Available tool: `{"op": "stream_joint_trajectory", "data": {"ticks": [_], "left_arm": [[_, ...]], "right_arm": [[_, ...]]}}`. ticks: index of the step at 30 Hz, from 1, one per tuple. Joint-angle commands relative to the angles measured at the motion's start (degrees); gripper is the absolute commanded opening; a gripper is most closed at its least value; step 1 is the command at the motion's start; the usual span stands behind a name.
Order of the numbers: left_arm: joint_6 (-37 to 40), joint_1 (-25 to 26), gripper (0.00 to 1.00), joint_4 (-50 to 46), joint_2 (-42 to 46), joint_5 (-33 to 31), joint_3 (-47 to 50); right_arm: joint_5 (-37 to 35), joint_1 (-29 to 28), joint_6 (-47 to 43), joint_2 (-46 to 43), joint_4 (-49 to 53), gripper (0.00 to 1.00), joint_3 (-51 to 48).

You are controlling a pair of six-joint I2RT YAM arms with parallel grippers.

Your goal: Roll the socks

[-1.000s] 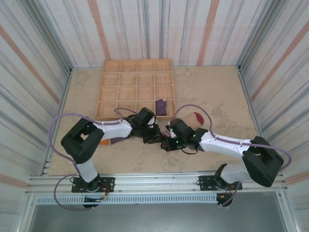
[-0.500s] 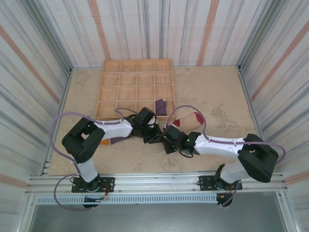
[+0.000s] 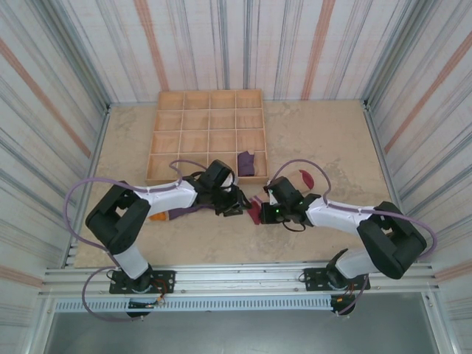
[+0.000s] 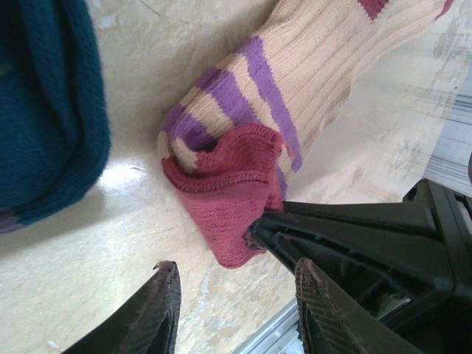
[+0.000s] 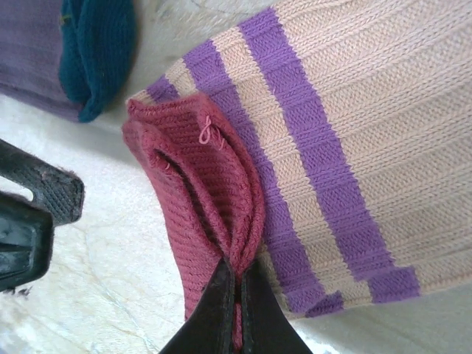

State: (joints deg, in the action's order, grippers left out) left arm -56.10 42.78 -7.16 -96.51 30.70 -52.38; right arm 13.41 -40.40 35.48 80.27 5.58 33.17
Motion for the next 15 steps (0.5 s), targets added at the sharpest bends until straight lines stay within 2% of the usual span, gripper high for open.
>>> {"op": "stream_joint_trajectory", "data": {"ticks": [1, 9, 15], "left_arm": [[4.8, -0.3, 0.44, -3.9, 1.3, -2.7, -0.2], [7.5, -0.3, 0.43, -2.3, -2.9, -7.0, -3.1], [7.1, 0.3, 0.39, 0.3, -6.1, -8.0, -4.4]], "right_arm": [[7.9, 2.2, 0.3, 1.4, -1.2, 0.0, -0.6], [14.6, 7.6, 2.3, 5.4, -2.7, 0.0, -1.0], [18.4, 9.1, 3.8, 7.6, -5.6, 0.0, -1.3]]}}
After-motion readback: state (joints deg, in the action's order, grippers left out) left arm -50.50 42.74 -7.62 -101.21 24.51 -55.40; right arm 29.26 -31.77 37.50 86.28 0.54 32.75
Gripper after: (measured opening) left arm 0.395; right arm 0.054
